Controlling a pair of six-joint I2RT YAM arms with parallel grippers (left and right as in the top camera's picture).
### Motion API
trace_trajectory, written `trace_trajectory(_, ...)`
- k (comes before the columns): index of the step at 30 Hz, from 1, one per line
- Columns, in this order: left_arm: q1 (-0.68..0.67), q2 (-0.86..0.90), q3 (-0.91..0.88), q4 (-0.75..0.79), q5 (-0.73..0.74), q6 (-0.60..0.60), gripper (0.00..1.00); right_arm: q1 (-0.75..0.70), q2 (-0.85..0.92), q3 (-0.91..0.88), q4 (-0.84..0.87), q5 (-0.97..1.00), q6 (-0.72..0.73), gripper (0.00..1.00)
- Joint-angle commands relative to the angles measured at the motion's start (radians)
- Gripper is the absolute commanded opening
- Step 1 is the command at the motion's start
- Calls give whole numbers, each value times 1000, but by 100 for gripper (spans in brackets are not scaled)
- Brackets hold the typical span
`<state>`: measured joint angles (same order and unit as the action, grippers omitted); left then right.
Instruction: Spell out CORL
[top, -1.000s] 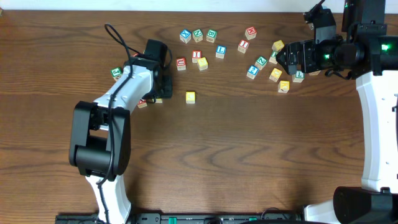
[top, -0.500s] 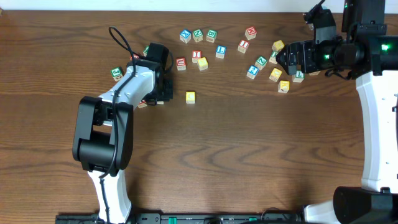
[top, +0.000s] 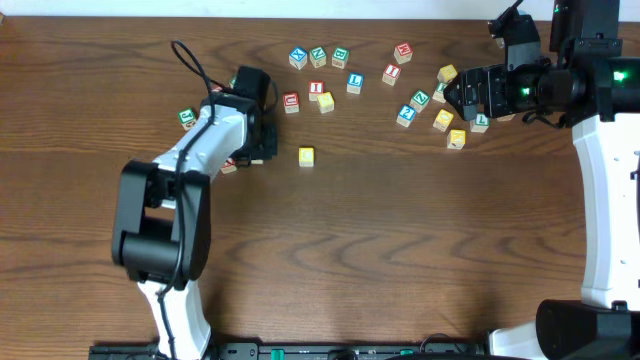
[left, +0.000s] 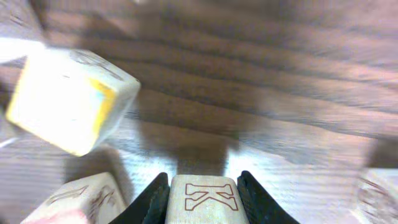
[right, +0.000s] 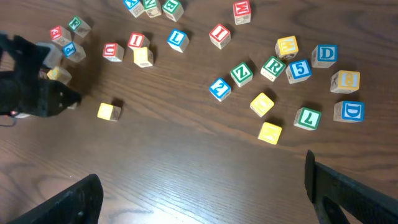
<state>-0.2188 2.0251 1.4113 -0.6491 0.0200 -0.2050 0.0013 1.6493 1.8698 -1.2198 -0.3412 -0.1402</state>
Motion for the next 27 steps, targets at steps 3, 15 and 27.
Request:
trace_trajectory(3, -12, -124, 7, 8, -4, -61, 30, 8, 6, -2, -3, -2, -11, 99)
trace_trajectory(15, -257, -133, 6, 149, -3, -123, 30, 8, 6, -2, -3, -2, -11, 99)
trace_trajectory(27, -365, -16, 6, 212, -96, -213, 30, 8, 6, -2, -14, -2, -11, 99)
